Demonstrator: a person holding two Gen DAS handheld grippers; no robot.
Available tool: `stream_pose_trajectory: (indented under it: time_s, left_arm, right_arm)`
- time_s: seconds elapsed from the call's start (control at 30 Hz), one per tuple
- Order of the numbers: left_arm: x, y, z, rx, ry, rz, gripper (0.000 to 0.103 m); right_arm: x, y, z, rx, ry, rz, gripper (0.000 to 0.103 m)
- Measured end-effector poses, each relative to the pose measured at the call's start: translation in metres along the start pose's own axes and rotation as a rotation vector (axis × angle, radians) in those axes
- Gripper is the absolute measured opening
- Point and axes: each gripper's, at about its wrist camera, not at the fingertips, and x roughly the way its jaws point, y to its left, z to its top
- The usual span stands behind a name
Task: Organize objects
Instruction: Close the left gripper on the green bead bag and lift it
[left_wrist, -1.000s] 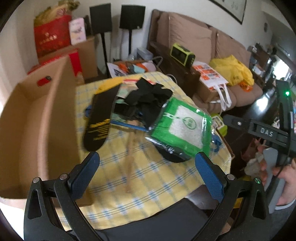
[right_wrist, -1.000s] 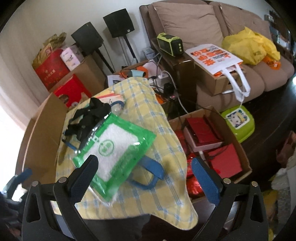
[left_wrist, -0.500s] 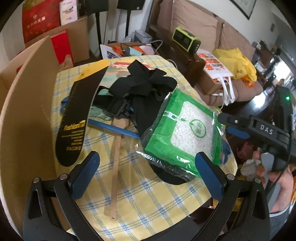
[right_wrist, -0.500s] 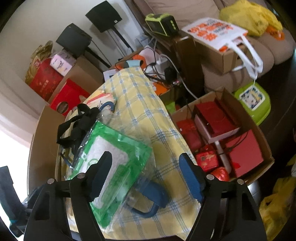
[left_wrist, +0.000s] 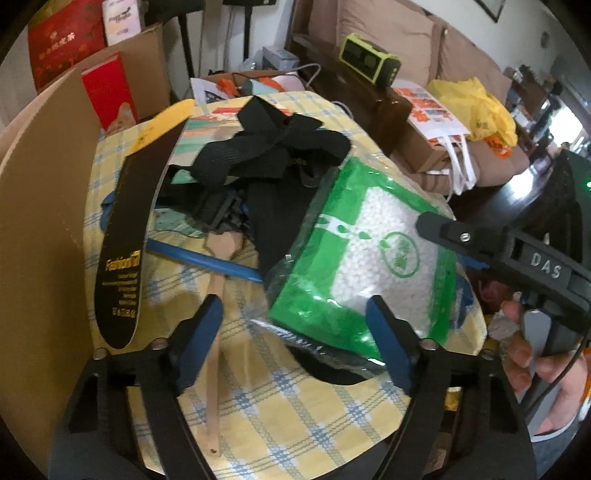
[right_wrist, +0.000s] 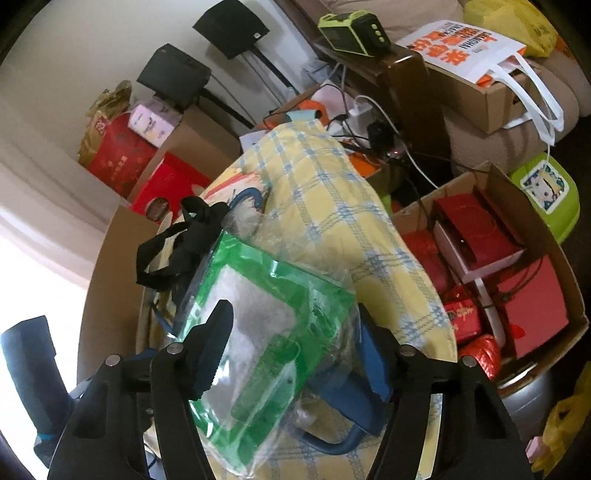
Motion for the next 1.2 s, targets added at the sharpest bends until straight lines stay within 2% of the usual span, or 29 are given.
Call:
stream_pose_trajectory:
  time_s: [0.03,0.13,0.3,0.43,0.53,0.7,0.8,0.93,1.1,1.13,1.17,1.2]
  left_arm:
    - [0.0,-0.001,-0.001,0.001,0.002,-0.03,0.06]
    - [0.0,-0.003,0.001,0.0,0.001,-0.037,0.058]
    - [-0.005,0.001,0.004,-0.044,-0.013,-0.067,0.047]
    - [-0.008,0.001,0.005,-0.048,-0.02,-0.076,0.047]
    - [-0.002,0.0,0.005,-0.047,-0.007,-0.079,0.047]
    - [-0.003,0.001,0.004,-0.057,-0.01,-0.089,0.047]
    - [-0.009,0.002,0.004,-0.074,-0.02,-0.124,0.047]
    - [-0.017,0.001,0.003,-0.083,-0.027,-0.143,0.047]
    - [-0.026,0.005,0.004,-0.112,-0.029,-0.186,0.033]
    - [-0.03,0.007,0.004,-0.125,-0.034,-0.236,0.028]
    - [-0.033,0.007,0.004,-0.131,-0.037,-0.286,0.018]
    - [-0.036,0.006,0.004,-0.133,-0.038,-0.311,0.018]
  right_arm:
    - [0.0,0.002,-0.001,-0.01,0.0,-0.002,0.065]
    - [-0.002,0.004,-0.002,-0.022,-0.01,-0.003,0.062]
    - [-0.01,0.008,-0.002,-0.023,-0.036,-0.01,0.056]
    - [-0.016,0.018,-0.005,-0.052,-0.047,-0.012,0.057]
    - [-0.006,0.024,-0.013,-0.078,0.002,-0.02,0.056]
    - [-0.011,0.028,-0.017,-0.079,-0.035,0.007,0.056]
    - [-0.017,0.036,-0.017,-0.11,-0.049,0.005,0.055]
    - [-0.017,0.038,-0.018,-0.099,-0.041,-0.003,0.044]
    - [-0.028,0.039,-0.017,-0.074,-0.055,-0.004,0.035]
    - [-0.032,0.04,-0.016,-0.068,-0.062,0.003,0.034]
    - [-0.035,0.041,-0.015,-0.064,-0.066,0.012,0.031]
    - [-0.038,0.042,-0.014,-0.062,-0.065,0.021,0.028]
